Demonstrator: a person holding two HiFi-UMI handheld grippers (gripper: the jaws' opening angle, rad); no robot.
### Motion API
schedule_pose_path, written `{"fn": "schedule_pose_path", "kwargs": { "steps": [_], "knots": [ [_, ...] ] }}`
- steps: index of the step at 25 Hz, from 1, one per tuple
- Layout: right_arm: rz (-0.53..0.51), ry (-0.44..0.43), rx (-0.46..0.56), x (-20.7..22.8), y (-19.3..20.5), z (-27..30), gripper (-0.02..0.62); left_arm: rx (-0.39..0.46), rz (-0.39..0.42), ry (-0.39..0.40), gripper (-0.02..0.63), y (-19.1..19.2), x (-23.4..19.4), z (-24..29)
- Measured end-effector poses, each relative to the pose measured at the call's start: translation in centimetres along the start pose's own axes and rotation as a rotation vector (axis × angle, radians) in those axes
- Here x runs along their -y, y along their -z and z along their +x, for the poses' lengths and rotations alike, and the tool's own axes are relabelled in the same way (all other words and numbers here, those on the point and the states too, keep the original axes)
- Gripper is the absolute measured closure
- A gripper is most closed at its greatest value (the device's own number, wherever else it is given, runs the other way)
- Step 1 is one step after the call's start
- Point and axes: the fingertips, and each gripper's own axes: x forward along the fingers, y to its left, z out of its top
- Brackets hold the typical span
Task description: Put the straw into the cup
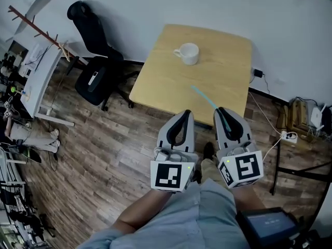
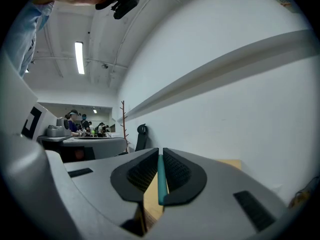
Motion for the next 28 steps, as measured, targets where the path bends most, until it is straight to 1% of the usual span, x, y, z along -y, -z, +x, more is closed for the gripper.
{"fn": "schedule_pose_path", "kwargs": {
  "steps": [4, 8, 14, 18, 23, 28],
  "knots": [
    [0.023, -0.009, -0.005, 2.8, 0.5, 2.6, 0.571, -0.024, 0.020, 0.005, 0.609, 0.6, -0.1, 3.8],
    [0.026, -0.020, 0.012, 5.5, -0.6, 5.0, 0.571, -0.051, 0.048, 0.002, 0.609, 0.4, -0.2, 7.0],
    [0.021, -0.042, 0.049, 8.6, -2.6, 7.5, 0.571, 0.010, 0.065, -0.009, 0.609, -1.9, 0.0, 11.6],
    [0.012, -0.062, 0.076, 9.8, -4.0, 8.9, 0.571, 0.042, 0.079, -0.023, 0.609, -3.1, 0.1, 13.4],
    [0.005, -0.074, 0.093, 10.6, -4.8, 10.6, 0.571, 0.050, 0.086, -0.041, 0.609, -3.5, -0.9, 14.6],
    [0.000, -0.068, 0.083, 10.7, -4.8, 12.3, 0.571, 0.052, 0.069, -0.050, 0.609, -3.5, -2.5, 15.5]
  ]
}}
